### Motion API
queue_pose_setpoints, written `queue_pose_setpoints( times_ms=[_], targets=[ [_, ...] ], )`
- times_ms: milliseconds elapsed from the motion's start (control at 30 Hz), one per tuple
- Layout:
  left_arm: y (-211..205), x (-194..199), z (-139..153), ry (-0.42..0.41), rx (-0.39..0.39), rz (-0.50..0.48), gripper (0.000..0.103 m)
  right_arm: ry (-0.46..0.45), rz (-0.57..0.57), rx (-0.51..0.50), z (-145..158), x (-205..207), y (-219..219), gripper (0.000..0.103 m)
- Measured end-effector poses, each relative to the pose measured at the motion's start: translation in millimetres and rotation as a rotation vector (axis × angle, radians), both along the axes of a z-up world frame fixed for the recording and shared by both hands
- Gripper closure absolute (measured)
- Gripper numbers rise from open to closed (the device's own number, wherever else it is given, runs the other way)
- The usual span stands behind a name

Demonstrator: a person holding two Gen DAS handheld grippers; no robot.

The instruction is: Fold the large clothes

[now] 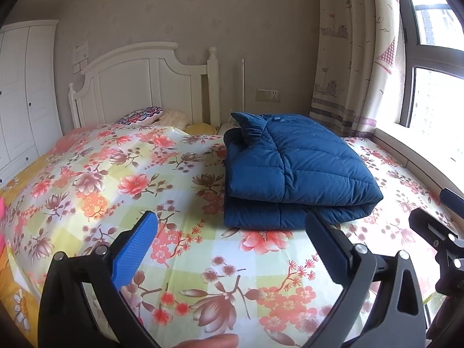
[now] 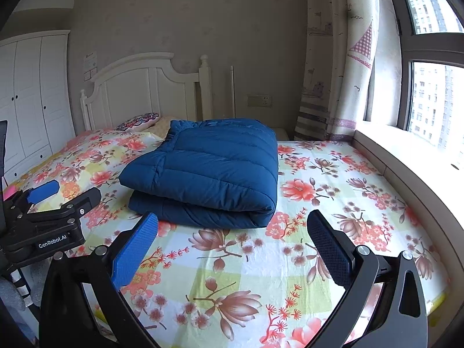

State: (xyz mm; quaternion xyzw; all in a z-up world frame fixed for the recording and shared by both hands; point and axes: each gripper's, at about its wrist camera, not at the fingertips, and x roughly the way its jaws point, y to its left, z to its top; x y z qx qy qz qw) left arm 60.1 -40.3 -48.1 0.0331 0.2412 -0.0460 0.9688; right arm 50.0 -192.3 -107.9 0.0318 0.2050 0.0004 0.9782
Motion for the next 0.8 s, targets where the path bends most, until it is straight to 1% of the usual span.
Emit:
queue_pose_setpoints(
  times_ms=[800],
  targets=[
    [4.2, -2.9, -3.0, -0.002, 0.007, -0.002, 0.002, -0.007, 0.004, 0.001, 0.4, -1.8, 7.5, 0.004]
  ],
)
